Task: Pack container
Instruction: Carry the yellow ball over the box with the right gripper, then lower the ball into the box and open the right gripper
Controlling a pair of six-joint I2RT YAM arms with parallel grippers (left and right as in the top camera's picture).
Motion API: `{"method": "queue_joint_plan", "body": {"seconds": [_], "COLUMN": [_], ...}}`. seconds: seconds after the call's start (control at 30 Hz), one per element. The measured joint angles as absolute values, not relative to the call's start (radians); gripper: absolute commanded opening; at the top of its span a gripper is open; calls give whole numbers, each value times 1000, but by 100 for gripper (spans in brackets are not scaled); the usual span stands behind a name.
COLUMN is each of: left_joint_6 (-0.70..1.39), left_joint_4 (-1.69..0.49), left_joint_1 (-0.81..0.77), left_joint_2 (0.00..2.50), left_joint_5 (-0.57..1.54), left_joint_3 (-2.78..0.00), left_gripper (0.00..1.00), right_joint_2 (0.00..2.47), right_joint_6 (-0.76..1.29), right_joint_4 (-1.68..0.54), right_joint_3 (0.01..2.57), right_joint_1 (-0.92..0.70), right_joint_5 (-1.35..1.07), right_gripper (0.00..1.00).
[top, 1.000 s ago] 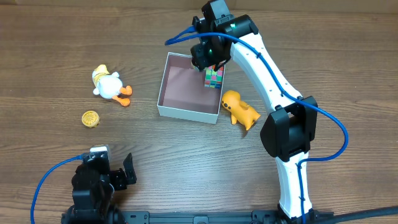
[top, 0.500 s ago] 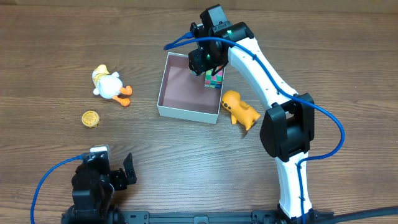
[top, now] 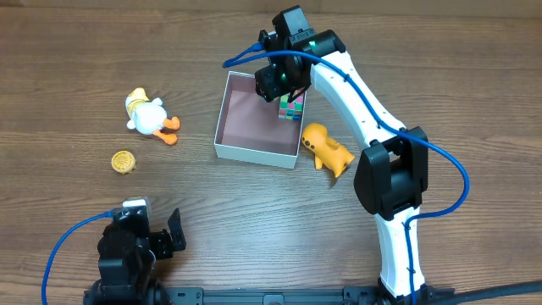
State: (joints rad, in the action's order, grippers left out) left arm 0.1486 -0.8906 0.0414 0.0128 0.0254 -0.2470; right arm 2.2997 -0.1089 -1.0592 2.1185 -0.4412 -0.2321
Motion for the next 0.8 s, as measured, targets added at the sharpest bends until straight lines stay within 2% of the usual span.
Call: {"method": "queue_joint_plan", "body": {"seconds": [0.8], "left_joint_6": [149], "left_joint_4": [-891], "left_joint_1": [41], "left_joint_2": [13], "left_joint_5": [26], "left_joint_3": [-247], "left_gripper": [100], "right_joint_2": [2300], "right_joint_6": [-109], "right_joint_4": [-1018], "right_joint_3": [2068], "right_joint_1": [-447], "right_joint_5": [-233], "right_gripper": [56]}}
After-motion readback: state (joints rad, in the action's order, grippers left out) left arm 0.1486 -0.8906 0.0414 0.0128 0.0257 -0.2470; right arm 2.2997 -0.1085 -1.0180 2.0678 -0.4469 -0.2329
